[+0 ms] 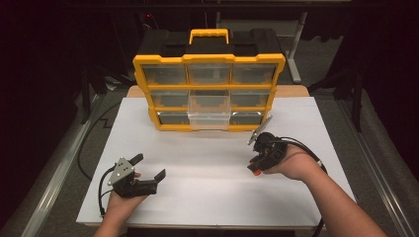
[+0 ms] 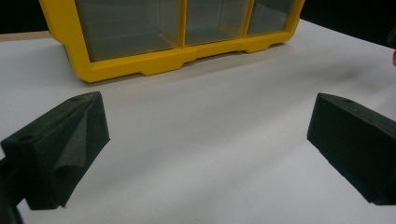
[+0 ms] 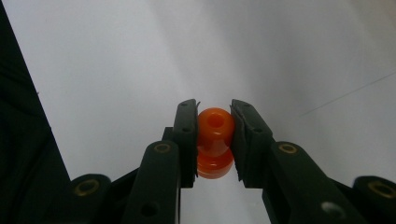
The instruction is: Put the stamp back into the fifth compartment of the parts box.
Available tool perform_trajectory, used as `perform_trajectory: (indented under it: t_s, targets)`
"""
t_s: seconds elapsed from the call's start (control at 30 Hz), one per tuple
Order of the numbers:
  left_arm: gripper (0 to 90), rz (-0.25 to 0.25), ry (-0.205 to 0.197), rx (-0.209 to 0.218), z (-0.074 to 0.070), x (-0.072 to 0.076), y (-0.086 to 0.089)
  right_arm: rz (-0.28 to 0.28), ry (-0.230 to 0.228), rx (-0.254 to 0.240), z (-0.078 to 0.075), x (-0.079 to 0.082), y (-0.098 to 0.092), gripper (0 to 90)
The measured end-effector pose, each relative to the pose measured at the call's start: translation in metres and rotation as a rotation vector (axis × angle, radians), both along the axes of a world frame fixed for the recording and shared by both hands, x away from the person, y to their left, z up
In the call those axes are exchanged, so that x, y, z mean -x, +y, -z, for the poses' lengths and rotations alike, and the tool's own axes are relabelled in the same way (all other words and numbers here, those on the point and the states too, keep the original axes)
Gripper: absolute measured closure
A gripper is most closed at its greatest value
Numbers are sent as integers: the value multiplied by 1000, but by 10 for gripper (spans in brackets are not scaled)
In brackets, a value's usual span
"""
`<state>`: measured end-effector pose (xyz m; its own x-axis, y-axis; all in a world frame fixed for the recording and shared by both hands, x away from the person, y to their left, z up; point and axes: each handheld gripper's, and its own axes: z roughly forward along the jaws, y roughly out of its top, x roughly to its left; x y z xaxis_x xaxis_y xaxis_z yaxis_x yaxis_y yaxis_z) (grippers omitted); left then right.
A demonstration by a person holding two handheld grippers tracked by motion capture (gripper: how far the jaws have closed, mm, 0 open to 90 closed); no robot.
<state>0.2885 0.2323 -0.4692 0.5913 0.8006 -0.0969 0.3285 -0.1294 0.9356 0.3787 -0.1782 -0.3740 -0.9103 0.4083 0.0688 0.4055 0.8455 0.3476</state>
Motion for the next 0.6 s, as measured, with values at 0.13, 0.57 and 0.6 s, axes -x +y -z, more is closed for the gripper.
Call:
perform_trajectory:
  t_s: [0.13, 0.57, 0.6]
  targets:
    - [1, -6, 0, 11, 0, 1, 0, -7, 10, 1, -3, -3, 2, 737]
    - [1, 3, 4, 11, 0, 2, 1, -24, 25, 14, -21, -6, 6, 737]
    - [1, 4, 4, 10, 0, 2, 1, -26, 25, 8, -22, -7, 6, 737]
